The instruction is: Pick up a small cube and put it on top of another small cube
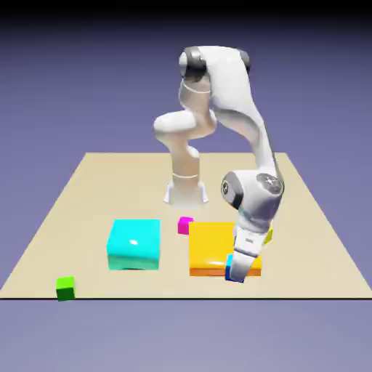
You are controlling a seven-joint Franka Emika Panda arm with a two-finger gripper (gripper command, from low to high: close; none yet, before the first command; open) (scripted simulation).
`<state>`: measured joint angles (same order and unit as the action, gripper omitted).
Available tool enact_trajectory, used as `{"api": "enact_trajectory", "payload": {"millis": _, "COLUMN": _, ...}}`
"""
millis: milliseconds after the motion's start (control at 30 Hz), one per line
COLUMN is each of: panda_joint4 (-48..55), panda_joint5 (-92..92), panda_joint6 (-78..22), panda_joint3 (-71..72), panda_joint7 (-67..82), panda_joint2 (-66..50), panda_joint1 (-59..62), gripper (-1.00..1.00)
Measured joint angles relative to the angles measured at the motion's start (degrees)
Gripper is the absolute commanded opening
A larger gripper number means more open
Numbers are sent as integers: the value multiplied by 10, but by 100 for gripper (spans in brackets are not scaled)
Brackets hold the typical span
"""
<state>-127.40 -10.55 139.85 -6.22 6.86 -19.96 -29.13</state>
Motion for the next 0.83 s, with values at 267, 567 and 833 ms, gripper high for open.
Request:
{"api": "enact_trajectory", "payload": {"millis": 267, "panda_joint4": -166, "panda_joint5": -42, "panda_joint6": 27, "panda_joint3": 166, "panda_joint7": 19, "panda_joint2": 150, "panda_joint1": 0, "gripper": -100}}
{"api": "enact_trajectory", "payload": {"millis": 567, "panda_joint4": -282, "panda_joint5": -122, "panda_joint6": 74, "panda_joint3": 264, "panda_joint7": -5, "panda_joint2": 221, "panda_joint1": 6, "gripper": -100}}
{"api": "enact_trajectory", "payload": {"millis": 833, "panda_joint4": -275, "panda_joint5": -251, "panda_joint6": 143, "panda_joint3": 213, "panda_joint7": -99, "panda_joint2": 126, "panda_joint1": -10, "gripper": 100}}
